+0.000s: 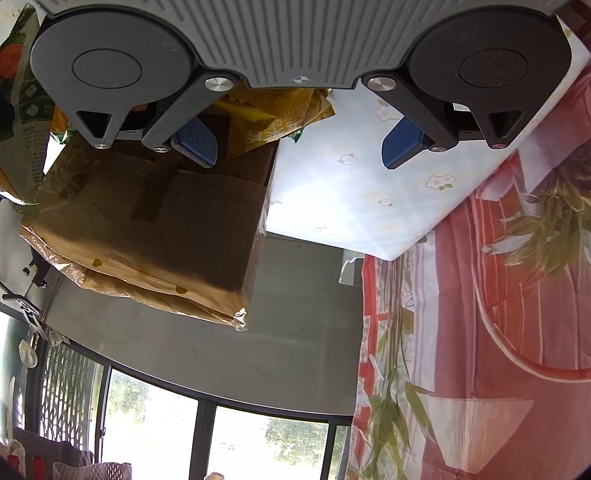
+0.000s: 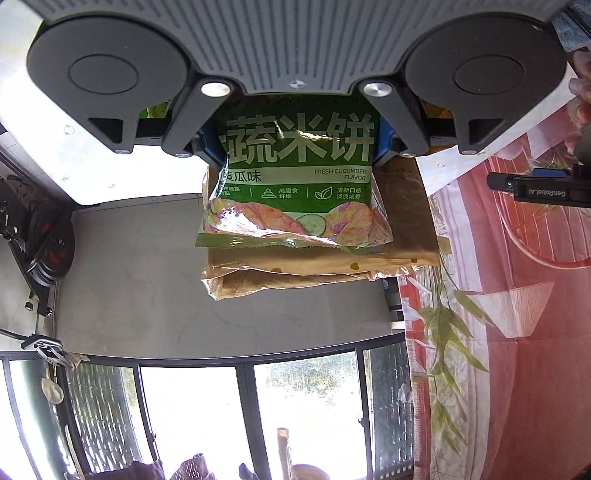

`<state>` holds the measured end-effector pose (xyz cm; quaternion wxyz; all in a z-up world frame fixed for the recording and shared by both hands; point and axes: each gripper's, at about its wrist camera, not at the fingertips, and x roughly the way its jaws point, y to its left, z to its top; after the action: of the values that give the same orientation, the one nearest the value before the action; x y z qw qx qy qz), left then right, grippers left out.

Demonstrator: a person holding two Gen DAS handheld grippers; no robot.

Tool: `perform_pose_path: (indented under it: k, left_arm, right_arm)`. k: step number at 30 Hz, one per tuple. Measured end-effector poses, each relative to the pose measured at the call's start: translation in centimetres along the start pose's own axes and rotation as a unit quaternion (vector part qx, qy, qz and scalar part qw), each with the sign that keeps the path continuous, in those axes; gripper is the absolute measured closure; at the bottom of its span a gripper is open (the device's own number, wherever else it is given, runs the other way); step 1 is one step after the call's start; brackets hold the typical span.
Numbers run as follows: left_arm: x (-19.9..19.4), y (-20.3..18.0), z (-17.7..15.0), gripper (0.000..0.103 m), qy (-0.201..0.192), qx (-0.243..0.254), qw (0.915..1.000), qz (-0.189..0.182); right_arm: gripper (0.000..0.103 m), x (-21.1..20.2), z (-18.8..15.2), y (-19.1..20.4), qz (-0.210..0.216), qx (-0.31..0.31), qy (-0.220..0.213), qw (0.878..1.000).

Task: Organize snacks
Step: 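Grasp the yellow chip bag with the left tool while the right tool holds the green bag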

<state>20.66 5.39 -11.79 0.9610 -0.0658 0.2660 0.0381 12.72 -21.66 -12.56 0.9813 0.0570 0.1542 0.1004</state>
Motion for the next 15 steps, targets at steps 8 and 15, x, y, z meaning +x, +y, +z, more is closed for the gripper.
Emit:
perform_pose_path:
  k: [8, 15]
  left_arm:
    - [7.4, -0.5, -2.1, 0.006, 0.083, -0.018, 0.9963, -0.012]
    - [10.0, -0.1, -3.7, 0.006, 0.116, -0.010, 0.9930, -0.020]
  right_arm:
    - [0.026, 0.7, 0.2, -0.2, -0.006, -0.008, 0.011, 1.000]
    - [0.026, 1.6, 0.1, -0.4, -0.017, -0.010, 0.028, 0.999]
